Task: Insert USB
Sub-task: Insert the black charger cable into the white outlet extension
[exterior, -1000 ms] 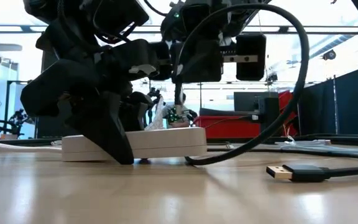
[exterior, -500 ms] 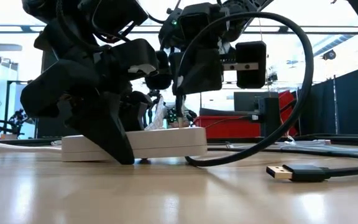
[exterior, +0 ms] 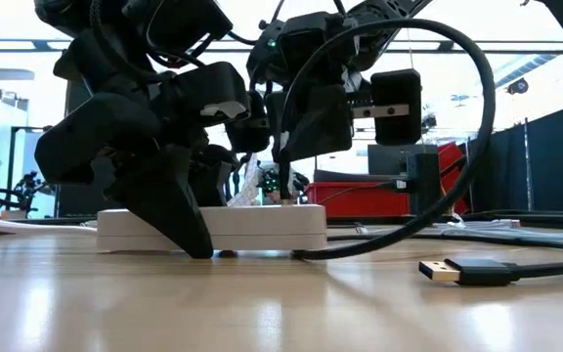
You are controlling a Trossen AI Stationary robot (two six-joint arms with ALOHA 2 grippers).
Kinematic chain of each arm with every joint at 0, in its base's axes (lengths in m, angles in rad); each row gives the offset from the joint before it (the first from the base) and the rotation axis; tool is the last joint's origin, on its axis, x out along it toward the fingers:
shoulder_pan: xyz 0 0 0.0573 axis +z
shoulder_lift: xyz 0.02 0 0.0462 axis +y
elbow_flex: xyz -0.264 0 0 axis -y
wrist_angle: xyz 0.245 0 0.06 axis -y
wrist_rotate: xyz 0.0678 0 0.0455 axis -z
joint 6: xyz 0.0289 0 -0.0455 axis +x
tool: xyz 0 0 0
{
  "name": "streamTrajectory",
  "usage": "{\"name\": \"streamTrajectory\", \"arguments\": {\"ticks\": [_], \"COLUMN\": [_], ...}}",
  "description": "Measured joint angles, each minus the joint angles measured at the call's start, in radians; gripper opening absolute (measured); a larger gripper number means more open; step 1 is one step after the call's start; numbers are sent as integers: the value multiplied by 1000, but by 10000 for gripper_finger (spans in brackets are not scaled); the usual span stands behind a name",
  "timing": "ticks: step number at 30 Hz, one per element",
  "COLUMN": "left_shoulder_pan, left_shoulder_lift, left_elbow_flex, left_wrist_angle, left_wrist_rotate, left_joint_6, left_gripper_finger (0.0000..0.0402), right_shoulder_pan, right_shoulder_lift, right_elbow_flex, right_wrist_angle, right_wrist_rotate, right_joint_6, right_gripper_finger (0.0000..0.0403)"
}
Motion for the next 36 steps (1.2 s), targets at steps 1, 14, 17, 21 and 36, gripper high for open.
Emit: {"name": "streamTrajectory", "arguments": {"ticks": [1,14,17,21,36], "left_shoulder_pan": [0,0,0,0,1], "left_shoulder_lift": [0,-1,-1,-3,-6], "left_elbow_flex": [0,-16,-16,-16,-18], "left_wrist_angle": [0,3,3,7,11], "left_wrist_rotate": [0,-2,-3,-3,-7], "left_joint_6": [-1,-36,-38,-37,-44], "left_gripper_finger": [193,193,193,193,193], "right_shoulder_pan": [0,-1,-1,-2,-3], "right_shoulder_lift": [0,52,55,55,36], "right_elbow_flex": [0,-6,-6,-9,-21], "right_wrist_angle": [-1,2,-11,-36,-43], "right_wrist_rotate": [0,-19,-19,-6,66], "right_joint_6": [5,15,7,-11,124], "right_gripper_finger": [1,1,1,1,79]}}
